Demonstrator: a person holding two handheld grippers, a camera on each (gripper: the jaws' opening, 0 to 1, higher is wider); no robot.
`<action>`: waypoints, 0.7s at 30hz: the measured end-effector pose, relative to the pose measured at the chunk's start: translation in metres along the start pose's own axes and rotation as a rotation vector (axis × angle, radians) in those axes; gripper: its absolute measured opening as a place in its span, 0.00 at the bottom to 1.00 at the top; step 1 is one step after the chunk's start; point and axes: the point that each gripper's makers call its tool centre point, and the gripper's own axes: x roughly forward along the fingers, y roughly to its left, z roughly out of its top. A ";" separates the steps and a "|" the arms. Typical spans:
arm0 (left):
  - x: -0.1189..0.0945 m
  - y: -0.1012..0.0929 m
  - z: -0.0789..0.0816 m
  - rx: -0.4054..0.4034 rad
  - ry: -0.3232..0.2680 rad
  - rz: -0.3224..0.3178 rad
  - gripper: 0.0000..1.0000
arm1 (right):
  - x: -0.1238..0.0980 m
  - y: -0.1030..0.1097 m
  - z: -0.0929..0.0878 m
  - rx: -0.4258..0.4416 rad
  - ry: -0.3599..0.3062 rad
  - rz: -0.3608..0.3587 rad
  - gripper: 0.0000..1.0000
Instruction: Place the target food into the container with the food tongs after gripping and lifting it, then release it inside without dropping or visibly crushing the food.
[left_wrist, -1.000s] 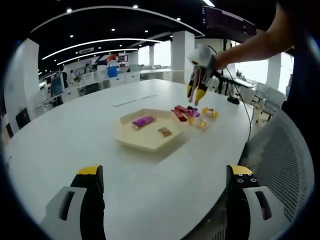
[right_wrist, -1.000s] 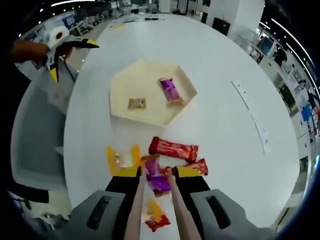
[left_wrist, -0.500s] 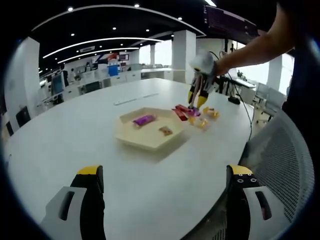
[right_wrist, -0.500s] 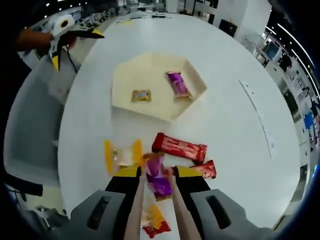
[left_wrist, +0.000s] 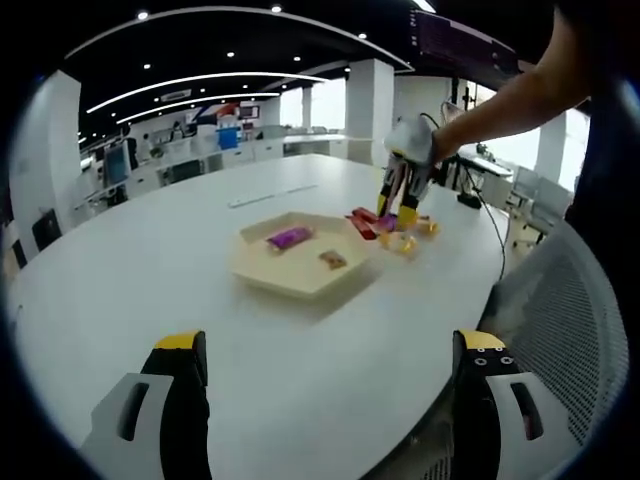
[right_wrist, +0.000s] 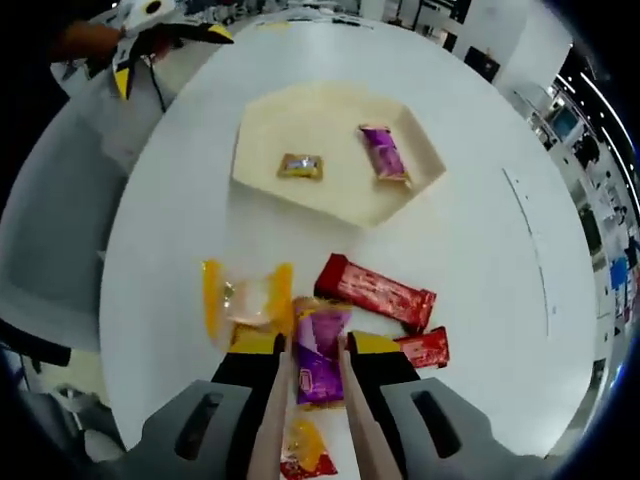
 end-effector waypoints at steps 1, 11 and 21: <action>0.000 0.000 0.000 0.000 0.000 0.001 0.99 | 0.001 0.001 -0.002 0.007 -0.002 0.000 0.23; 0.000 0.001 0.000 0.002 0.001 0.002 0.99 | -0.001 -0.004 0.001 0.117 -0.039 -0.009 0.20; 0.000 0.000 0.000 0.010 0.000 0.001 0.99 | 0.001 -0.007 0.000 0.152 -0.016 -0.012 0.19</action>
